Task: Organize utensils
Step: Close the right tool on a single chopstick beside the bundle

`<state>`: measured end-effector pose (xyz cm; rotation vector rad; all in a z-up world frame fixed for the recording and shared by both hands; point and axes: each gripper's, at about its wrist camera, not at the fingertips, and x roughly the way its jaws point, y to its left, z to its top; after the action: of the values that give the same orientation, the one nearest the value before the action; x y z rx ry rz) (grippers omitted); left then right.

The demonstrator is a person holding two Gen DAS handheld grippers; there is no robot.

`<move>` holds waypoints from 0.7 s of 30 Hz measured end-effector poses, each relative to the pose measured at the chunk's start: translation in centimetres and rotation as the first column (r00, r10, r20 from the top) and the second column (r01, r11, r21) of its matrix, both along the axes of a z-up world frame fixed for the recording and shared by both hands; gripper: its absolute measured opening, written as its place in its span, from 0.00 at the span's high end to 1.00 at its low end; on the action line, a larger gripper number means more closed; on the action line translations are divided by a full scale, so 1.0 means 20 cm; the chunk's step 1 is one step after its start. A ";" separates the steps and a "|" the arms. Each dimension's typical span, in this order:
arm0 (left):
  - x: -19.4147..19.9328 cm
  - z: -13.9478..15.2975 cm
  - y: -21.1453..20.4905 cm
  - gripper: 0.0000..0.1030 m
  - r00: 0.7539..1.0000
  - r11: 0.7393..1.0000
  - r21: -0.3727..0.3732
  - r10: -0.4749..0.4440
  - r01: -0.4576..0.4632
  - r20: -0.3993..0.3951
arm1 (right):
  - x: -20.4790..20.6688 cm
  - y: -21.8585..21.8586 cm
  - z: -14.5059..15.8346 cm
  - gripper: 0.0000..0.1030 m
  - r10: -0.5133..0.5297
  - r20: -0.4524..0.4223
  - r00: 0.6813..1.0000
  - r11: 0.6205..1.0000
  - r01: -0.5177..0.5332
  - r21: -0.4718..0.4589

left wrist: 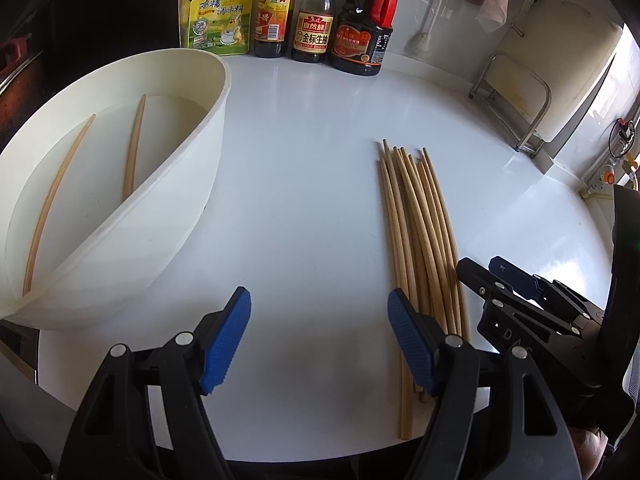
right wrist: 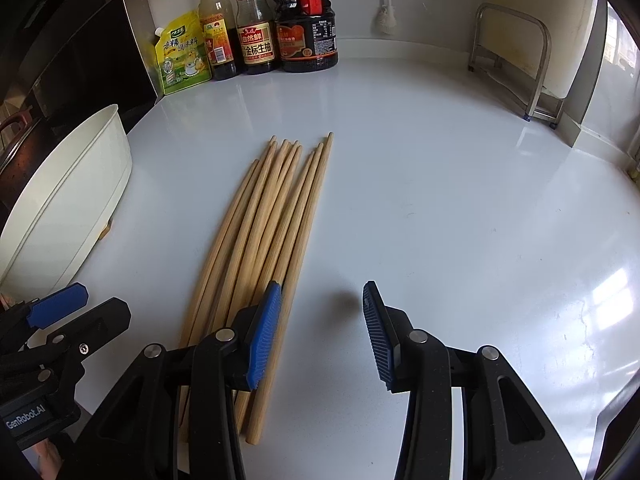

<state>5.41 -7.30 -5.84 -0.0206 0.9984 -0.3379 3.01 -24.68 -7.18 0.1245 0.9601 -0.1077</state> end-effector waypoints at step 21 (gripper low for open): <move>0.05 -0.04 -0.12 0.32 1.000 1.000 -0.001 -0.012 0.012 -0.012 | -0.06 -0.09 -0.01 0.93 -0.012 -0.005 1.000 0.999 0.012 -0.040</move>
<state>6.41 -9.61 -6.62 -0.0179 1.0102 -0.3493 1.82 -26.50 -7.38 0.0935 0.9617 -0.1383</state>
